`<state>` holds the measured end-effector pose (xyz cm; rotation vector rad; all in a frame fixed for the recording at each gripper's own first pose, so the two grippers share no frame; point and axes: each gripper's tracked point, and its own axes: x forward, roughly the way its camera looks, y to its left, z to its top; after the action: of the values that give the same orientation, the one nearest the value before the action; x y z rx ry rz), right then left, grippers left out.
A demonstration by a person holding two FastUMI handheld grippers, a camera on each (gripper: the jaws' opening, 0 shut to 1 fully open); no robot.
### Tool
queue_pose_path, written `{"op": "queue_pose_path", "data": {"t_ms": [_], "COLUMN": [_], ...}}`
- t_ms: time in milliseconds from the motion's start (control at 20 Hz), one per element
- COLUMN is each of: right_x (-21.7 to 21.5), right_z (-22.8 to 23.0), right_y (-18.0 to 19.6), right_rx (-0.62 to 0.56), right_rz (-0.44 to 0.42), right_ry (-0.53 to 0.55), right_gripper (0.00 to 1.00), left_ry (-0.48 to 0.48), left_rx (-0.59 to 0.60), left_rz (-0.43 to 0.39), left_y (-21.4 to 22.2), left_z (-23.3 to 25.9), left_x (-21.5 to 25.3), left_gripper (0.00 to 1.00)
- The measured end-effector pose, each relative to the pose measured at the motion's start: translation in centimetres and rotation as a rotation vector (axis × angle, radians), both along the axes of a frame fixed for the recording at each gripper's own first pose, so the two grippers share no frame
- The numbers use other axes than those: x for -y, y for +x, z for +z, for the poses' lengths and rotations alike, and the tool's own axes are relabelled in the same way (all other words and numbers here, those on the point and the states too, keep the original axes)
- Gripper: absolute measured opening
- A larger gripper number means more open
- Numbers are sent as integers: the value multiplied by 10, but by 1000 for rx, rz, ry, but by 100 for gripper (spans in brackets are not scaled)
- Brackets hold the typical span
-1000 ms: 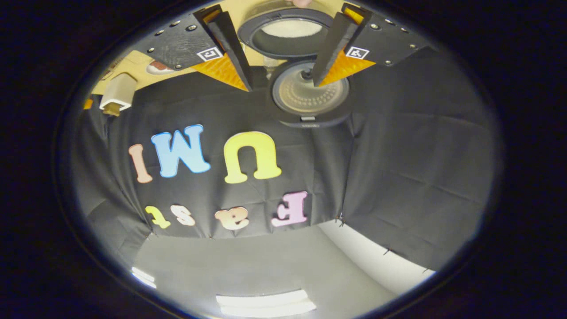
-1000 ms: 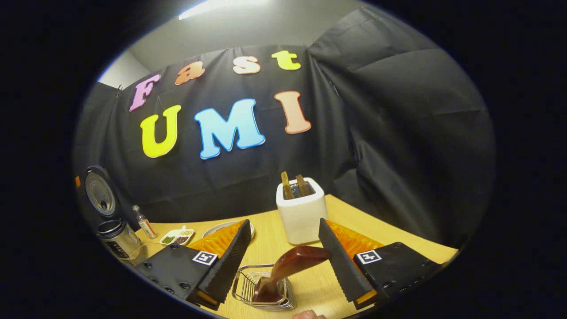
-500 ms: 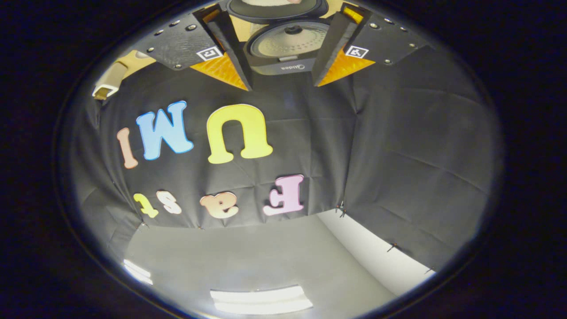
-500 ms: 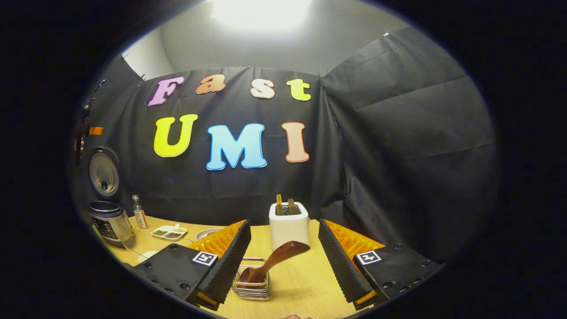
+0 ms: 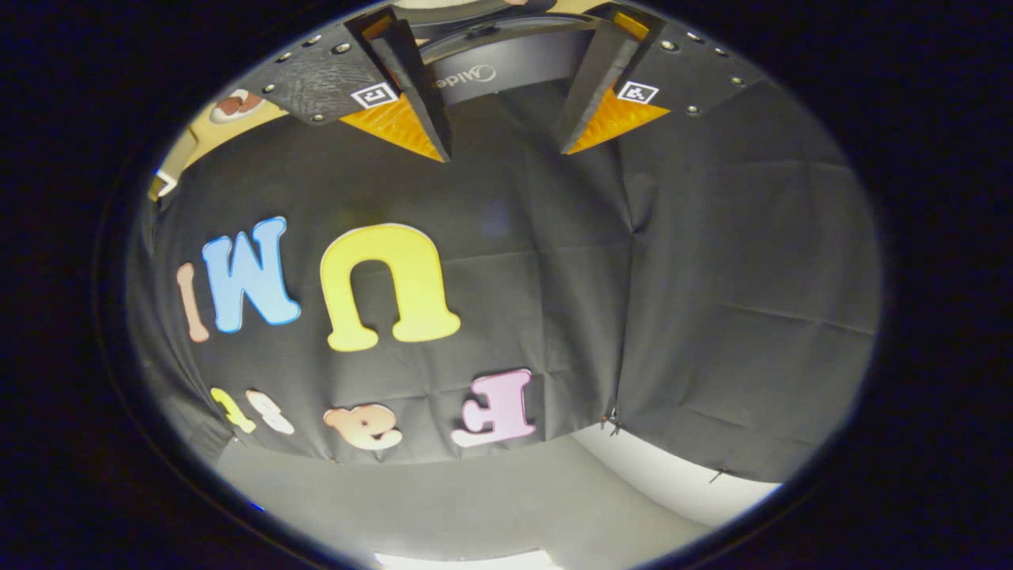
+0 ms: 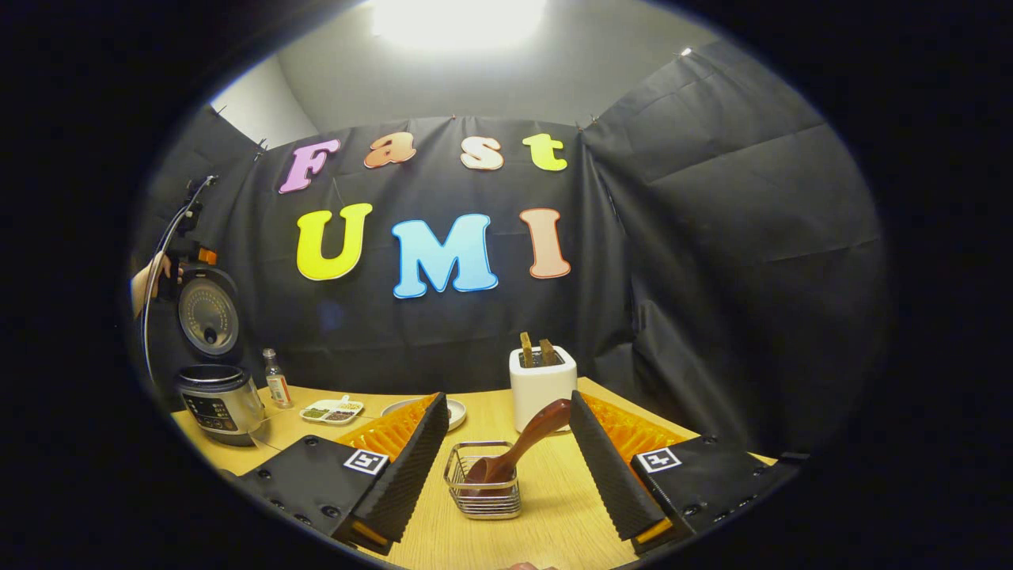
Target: Close the left gripper, press the button to open the rice cooker; take a wooden spoon from the chopstick holder with the right hand, scoop a spoonful of rice and pour it into the rice cooker, then put the wooden spoon back into the chopstick holder.
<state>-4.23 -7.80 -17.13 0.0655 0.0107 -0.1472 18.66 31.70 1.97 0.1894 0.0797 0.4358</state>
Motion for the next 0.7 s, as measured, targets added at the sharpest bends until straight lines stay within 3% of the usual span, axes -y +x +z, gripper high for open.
{"op": "queue_pose_path", "data": {"t_ms": [250, 700], "right_x": [-7, -9], "right_z": [-3, -16], "right_y": [2, 17], "right_rx": [-9, -57], "right_rz": [28, 99], "right_ry": [20, 6], "right_gripper": [98, 98], "left_ry": [-25, -217], "left_rx": [-1, -144], "left_rz": [18, 19], "left_y": [-12, -60], "left_z": [2, -34], "left_x": [6, 54], "left_gripper": [85, 87]}}
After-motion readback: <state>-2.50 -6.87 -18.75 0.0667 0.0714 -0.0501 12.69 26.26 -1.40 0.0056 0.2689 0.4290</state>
